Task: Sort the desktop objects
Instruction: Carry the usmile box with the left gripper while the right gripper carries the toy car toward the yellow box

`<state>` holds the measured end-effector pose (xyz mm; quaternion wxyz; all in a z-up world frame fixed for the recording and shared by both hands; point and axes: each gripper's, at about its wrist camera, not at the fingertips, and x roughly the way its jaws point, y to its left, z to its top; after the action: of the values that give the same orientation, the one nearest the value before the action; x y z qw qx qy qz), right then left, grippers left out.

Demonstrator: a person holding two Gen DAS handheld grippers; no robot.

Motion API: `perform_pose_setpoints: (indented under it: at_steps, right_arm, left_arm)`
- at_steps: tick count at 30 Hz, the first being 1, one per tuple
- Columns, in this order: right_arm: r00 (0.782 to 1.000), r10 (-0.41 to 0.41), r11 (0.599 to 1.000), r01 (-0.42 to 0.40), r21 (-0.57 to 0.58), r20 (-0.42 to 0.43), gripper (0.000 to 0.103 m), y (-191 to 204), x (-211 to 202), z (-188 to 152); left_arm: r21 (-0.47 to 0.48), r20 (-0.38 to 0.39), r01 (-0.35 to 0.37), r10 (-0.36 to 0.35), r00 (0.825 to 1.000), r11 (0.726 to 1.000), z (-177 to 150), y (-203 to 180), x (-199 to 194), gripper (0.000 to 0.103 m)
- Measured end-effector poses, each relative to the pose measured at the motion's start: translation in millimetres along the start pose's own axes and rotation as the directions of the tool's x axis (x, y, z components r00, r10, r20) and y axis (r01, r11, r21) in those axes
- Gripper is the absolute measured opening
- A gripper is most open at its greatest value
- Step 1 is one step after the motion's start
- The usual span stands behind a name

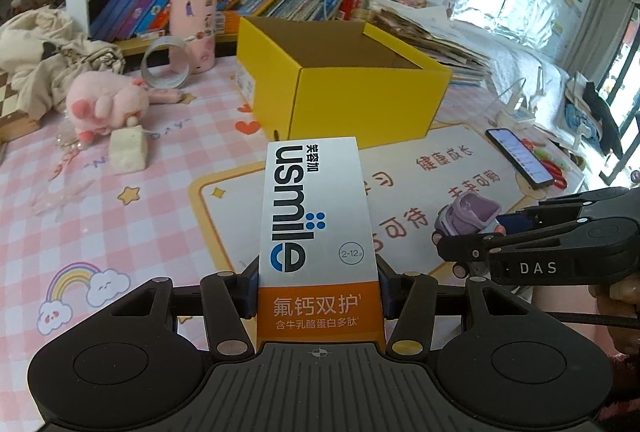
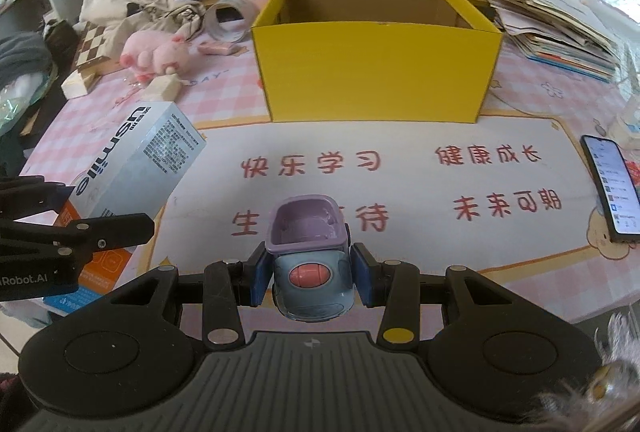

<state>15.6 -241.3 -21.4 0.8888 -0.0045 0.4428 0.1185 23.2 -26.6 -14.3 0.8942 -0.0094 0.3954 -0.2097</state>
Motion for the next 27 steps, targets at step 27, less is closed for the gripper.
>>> perform_pose_setpoints:
  at_steps: [27]
  right_arm:
    - [0.999, -0.047, 0.997, 0.046, 0.061, 0.002, 0.04, -41.1, -2.7, 4.8]
  left_arm:
    - [0.054, -0.024, 0.055, -0.054, 0.998, 0.997, 20.3, -27.2, 30.2, 0.052]
